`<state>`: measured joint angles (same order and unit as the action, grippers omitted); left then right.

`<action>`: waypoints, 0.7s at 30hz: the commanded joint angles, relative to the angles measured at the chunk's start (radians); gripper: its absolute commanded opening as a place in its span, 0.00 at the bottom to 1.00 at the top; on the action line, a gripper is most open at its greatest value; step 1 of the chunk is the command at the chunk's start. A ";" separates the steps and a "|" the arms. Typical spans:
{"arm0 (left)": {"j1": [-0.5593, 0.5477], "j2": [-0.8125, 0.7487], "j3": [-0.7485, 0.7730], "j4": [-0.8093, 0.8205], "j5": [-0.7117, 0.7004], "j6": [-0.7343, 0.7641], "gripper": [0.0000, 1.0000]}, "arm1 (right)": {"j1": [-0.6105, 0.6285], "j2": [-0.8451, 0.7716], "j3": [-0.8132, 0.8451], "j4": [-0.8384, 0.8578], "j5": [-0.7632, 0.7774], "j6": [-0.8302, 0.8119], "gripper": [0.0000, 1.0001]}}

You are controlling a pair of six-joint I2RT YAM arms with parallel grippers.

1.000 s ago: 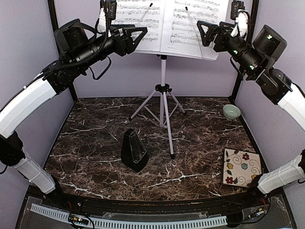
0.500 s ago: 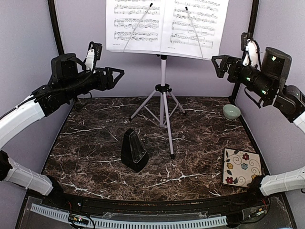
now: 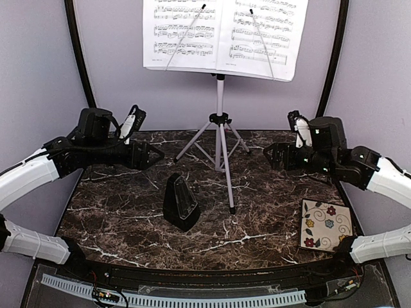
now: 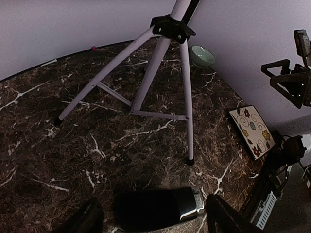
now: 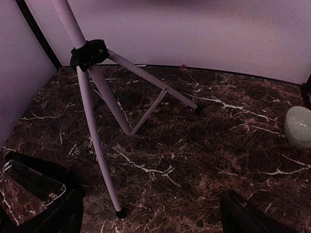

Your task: Set up the instrument practice props

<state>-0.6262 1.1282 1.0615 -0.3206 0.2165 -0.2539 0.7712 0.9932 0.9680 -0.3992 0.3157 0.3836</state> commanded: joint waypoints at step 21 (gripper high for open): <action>0.003 -0.157 -0.503 -0.012 0.075 -0.021 0.72 | 0.180 0.560 0.374 0.185 -0.375 -0.175 1.00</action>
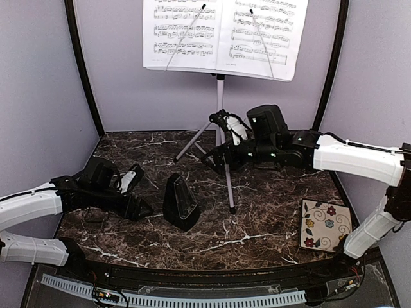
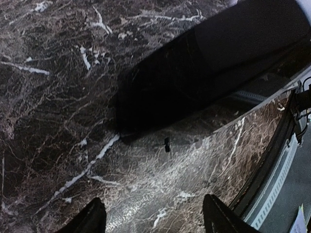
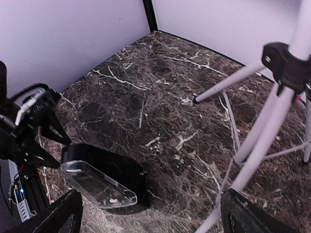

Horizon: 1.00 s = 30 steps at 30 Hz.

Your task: Set up the instrument practice props

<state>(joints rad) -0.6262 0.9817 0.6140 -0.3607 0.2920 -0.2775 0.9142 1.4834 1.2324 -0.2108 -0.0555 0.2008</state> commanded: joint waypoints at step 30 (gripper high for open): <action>-0.179 0.315 -0.258 0.655 -0.217 0.145 0.84 | 0.137 0.436 0.473 -0.237 -0.060 -0.003 0.96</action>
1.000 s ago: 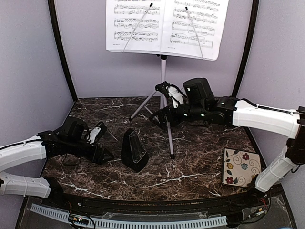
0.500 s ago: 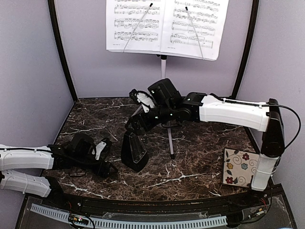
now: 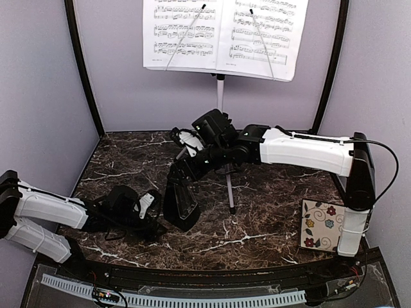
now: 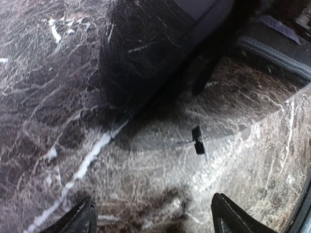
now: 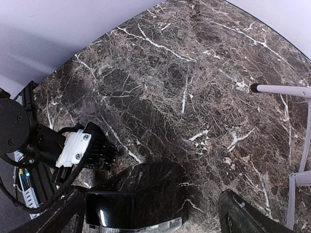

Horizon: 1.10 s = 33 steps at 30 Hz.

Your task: Set up the instrument practice props

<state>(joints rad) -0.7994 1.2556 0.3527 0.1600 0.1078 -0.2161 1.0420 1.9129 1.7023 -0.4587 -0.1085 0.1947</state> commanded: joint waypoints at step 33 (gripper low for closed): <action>-0.006 0.229 -0.045 0.436 -0.032 0.023 0.83 | 0.009 0.043 0.003 0.017 -0.008 0.022 0.85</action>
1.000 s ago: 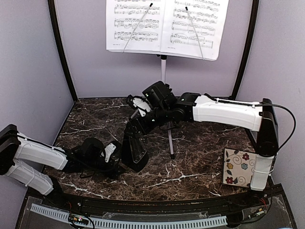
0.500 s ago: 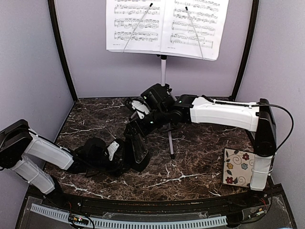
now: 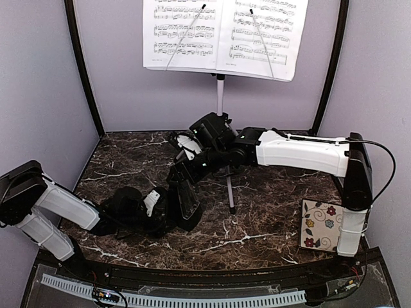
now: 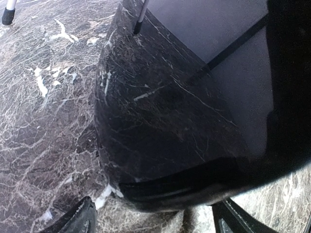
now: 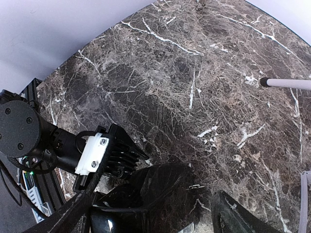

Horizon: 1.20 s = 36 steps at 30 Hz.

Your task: Set up the instrument practice props

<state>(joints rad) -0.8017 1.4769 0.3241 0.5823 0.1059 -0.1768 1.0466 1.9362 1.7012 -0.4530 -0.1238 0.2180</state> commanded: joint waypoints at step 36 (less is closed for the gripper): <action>-0.004 -0.015 -0.033 0.025 0.005 0.036 0.58 | 0.004 0.012 0.000 0.026 -0.015 -0.022 0.79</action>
<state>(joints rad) -0.8017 1.4815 0.3111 0.6163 0.0940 -0.1799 1.0466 1.9457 1.7016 -0.4538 -0.1307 0.2043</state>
